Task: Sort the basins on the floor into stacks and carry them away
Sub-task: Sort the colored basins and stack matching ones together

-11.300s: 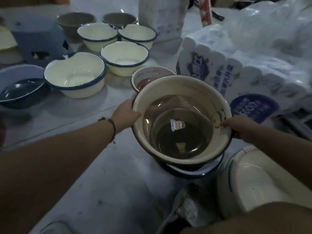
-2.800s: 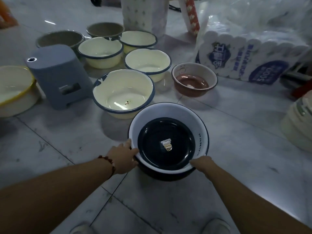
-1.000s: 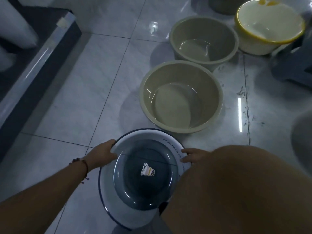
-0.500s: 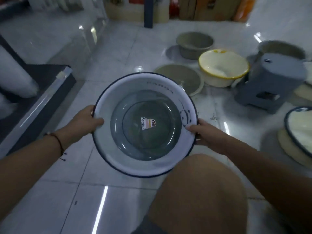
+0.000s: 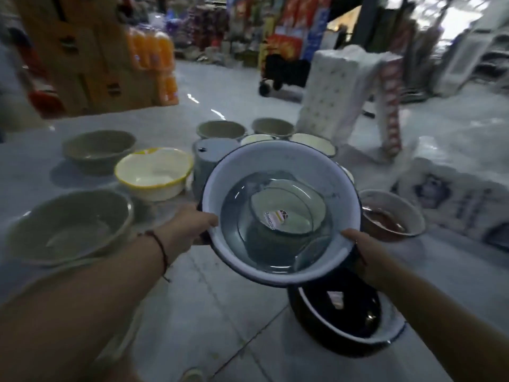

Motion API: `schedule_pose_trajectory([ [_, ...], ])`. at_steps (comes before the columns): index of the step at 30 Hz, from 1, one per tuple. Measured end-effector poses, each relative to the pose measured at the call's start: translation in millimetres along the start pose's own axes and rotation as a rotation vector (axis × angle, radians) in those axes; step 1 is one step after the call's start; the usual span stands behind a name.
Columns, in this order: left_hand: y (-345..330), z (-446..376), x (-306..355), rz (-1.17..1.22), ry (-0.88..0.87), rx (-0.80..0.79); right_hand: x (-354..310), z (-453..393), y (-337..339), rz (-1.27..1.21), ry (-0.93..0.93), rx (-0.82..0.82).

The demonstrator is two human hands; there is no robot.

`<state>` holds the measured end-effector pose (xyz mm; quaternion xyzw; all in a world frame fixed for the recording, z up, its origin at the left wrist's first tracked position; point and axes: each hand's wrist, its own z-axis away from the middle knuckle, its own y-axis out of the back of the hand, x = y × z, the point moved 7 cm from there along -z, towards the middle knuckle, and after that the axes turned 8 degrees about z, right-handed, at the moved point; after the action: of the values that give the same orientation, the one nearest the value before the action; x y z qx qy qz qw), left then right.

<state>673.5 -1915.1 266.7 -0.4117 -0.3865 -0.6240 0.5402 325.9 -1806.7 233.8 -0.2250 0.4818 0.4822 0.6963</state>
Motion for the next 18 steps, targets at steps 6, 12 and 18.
schedule_pose_trajectory([
  [6,-165,-35,-57,-0.055,0.095,-0.195,65,-21,136,-0.087,-0.094,0.288],
  [12,-243,-61,-88,-0.190,0.137,-0.337,118,-45,179,-0.045,-0.203,0.353],
  [18,-265,-80,-124,-0.511,0.123,-0.394,151,-62,194,0.186,-0.271,0.359],
])
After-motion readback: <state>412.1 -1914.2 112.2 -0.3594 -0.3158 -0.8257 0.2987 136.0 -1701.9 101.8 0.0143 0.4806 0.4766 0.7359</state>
